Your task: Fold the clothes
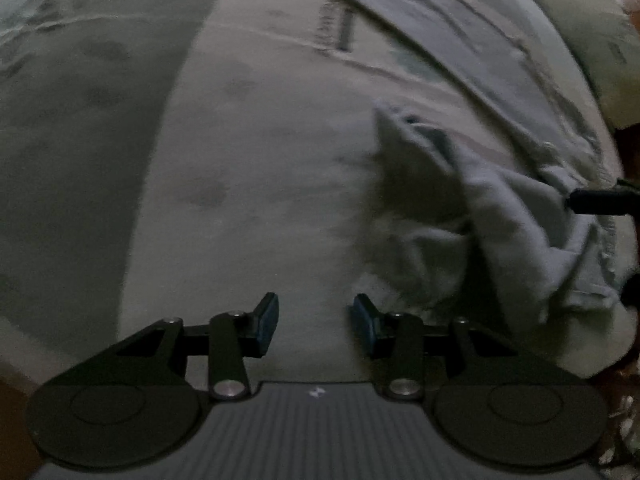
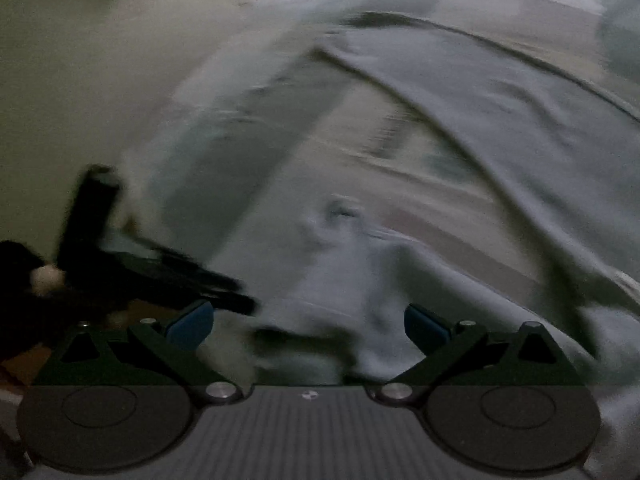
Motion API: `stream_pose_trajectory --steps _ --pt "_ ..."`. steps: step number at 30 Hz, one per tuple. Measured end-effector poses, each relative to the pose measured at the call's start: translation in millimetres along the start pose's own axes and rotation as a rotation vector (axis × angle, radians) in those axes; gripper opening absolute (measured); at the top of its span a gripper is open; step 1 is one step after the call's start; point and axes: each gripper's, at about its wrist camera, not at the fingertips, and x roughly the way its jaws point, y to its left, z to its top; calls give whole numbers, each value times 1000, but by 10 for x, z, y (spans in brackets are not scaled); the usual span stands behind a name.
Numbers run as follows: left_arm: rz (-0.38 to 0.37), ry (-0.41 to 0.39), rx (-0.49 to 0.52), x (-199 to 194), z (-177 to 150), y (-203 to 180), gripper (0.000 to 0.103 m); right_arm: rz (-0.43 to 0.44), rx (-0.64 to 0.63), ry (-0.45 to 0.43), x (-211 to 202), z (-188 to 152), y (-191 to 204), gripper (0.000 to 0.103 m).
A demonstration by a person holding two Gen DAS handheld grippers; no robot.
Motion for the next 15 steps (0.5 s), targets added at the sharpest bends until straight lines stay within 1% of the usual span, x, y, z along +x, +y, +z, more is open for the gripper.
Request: stream_pose_trajectory --steps 3,5,6,7,9,10,13,15 --pt "45 1 -21 -33 -7 124 41 92 -79 41 244 146 248 103" --pt "74 3 -34 -47 4 184 41 163 -85 102 413 208 361 103" --pt "87 3 -37 -59 8 199 41 188 -81 135 493 223 403 103" --pt "101 2 -40 -71 13 213 41 182 -85 168 558 204 412 103" --pt "105 -4 -50 -89 18 221 41 147 -101 234 679 145 407 103" --pt "99 -9 -63 -92 18 216 41 101 -101 253 700 104 333 103" --pt "61 -18 -81 -69 15 170 41 -69 -94 290 715 -34 25 103" --pt "20 -24 -85 -41 8 114 41 -183 -89 315 725 -127 -181 103"
